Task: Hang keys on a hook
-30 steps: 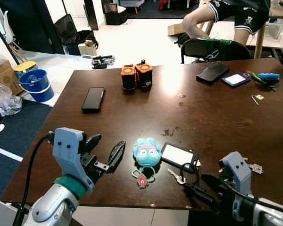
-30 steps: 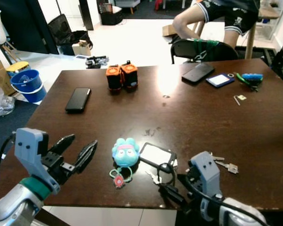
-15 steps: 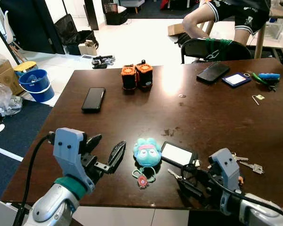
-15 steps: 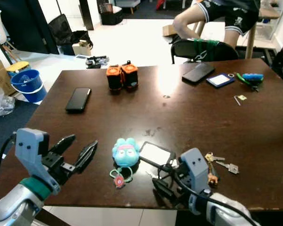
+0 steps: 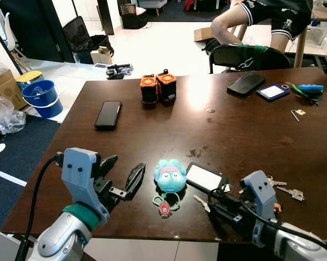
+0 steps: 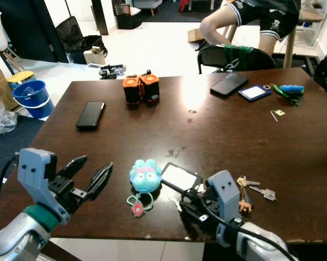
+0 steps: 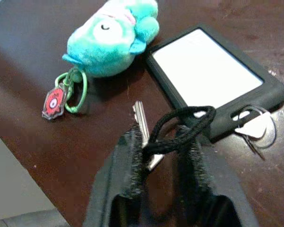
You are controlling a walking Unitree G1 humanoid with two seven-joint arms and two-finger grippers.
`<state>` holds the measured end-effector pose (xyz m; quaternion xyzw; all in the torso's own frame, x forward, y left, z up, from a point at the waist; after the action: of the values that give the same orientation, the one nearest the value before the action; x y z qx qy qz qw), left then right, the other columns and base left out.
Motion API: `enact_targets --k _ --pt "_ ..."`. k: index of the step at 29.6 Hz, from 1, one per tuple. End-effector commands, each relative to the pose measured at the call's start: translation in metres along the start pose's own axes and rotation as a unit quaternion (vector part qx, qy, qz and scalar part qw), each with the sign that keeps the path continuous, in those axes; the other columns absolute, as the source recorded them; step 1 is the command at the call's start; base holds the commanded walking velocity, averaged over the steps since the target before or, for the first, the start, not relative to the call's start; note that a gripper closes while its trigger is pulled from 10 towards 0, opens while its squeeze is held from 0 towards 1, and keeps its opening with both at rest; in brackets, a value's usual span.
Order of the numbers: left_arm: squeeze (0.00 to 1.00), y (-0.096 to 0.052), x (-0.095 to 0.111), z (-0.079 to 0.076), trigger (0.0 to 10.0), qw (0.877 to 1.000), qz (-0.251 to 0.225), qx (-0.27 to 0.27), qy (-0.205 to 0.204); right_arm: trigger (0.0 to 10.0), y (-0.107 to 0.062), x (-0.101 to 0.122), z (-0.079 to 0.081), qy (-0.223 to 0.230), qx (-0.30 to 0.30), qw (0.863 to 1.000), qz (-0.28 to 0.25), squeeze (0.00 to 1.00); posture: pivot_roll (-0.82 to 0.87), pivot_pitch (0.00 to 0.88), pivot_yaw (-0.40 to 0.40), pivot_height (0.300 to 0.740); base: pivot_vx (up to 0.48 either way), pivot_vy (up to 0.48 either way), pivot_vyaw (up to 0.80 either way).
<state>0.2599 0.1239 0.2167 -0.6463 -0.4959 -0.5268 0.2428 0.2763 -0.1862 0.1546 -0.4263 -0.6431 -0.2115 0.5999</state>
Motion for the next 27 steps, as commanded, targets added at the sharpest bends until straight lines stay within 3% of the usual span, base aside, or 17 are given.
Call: enact_targets --k 1,10,17,19,21,24,25,27 --pt "0.00 -0.003 0.000 0.001 10.0 1.000 -0.002 0.004 0.007 0.0 0.001 -0.003 0.003 0.006 0.003 1.000 0.002 0.00 -0.18 0.146 0.218 0.740 0.000 0.000 0.00" --pt "0.00 -0.003 0.001 0.002 10.0 1.000 -0.003 0.006 0.009 0.0 0.006 0.005 -0.005 0.002 -0.021 1.000 -0.017 0.00 -0.17 0.145 0.217 0.740 0.000 0.000 0.00" --pt "0.00 -0.002 0.002 0.004 10.0 1.000 -0.004 0.010 0.009 0.0 0.013 0.026 -0.016 -0.013 -0.039 0.998 -0.049 0.00 -0.18 0.148 0.218 0.740 0.000 0.000 0.00" --pt "0.00 -0.001 0.003 0.005 10.0 1.000 -0.007 0.014 0.008 0.0 0.018 0.043 -0.020 -0.019 -0.046 0.996 -0.076 0.00 -0.18 0.148 0.218 0.740 0.000 0.000 0.00" --pt "0.00 -0.001 0.003 0.005 10.0 1.000 -0.007 0.014 0.008 0.0 0.018 0.043 -0.020 -0.019 -0.046 0.996 -0.076 0.00 -0.18 0.148 0.218 0.740 0.000 0.000 0.00" --pt "0.00 0.002 0.007 0.013 10.0 0.999 -0.021 0.045 0.018 0.0 0.032 0.095 -0.040 0.019 -0.112 0.975 -0.189 0.00 -0.18 0.145 0.217 0.740 0.000 0.000 0.00" --pt "0.00 0.002 0.007 0.013 10.0 0.999 -0.021 0.045 0.018 0.0 0.032 0.095 -0.040 0.019 -0.112 0.975 -0.189 0.00 -0.18 0.145 0.217 0.740 0.000 0.000 0.00" --pt "0.00 0.003 0.011 0.028 10.0 0.993 -0.041 0.106 0.028 0.0 0.040 0.109 -0.045 0.063 -0.139 0.963 -0.224 0.00 -0.18 0.133 0.204 0.740 0.000 0.000 0.00"
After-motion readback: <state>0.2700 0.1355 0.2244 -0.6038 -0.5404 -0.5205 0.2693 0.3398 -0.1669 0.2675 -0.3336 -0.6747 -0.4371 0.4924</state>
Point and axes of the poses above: a point about 5 cm out from each wrist's last joint towards the gripper, its own y axis pointing out of the wrist towards the gripper, its own x axis along the axis of the wrist's last joint, z = x × y, the point moved 2 cm from there along y, pointing out of the wrist towards the gripper, and after that the axes turned 13 degrees about -y, right-handed, at the moved point
